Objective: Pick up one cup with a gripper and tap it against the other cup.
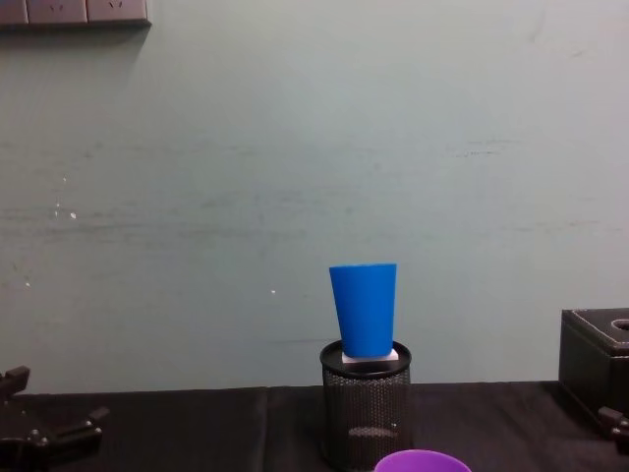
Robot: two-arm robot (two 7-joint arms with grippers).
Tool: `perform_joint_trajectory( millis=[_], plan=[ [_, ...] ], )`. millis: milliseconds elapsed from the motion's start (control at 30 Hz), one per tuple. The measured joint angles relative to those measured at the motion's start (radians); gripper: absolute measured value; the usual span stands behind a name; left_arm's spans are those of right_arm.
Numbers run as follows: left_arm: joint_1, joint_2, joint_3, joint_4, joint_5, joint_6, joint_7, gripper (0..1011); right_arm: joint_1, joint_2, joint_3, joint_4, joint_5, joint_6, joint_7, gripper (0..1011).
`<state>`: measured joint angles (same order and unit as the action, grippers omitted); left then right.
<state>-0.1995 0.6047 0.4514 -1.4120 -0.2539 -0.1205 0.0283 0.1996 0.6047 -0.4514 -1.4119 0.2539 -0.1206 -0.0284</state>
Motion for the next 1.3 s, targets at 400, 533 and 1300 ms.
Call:
perform_joint_trajectory(
  millis=[400,533,1300],
  plan=[
    [0.000,0.000,0.000,0.000,0.000,0.000,0.000,1000,0.000,0.000,0.000,0.000,0.000,0.000,0.000,1003],
    [0.000,0.000,0.000,0.000,0.000,0.000,0.000,1000,0.000,0.000,0.000,0.000,0.000,0.000,0.000,1003],
    [0.000,0.000,0.000,0.000,0.000,0.000,0.000,1000,0.000,0.000,0.000,0.000,0.000,0.000,0.000,1003]
  ],
)
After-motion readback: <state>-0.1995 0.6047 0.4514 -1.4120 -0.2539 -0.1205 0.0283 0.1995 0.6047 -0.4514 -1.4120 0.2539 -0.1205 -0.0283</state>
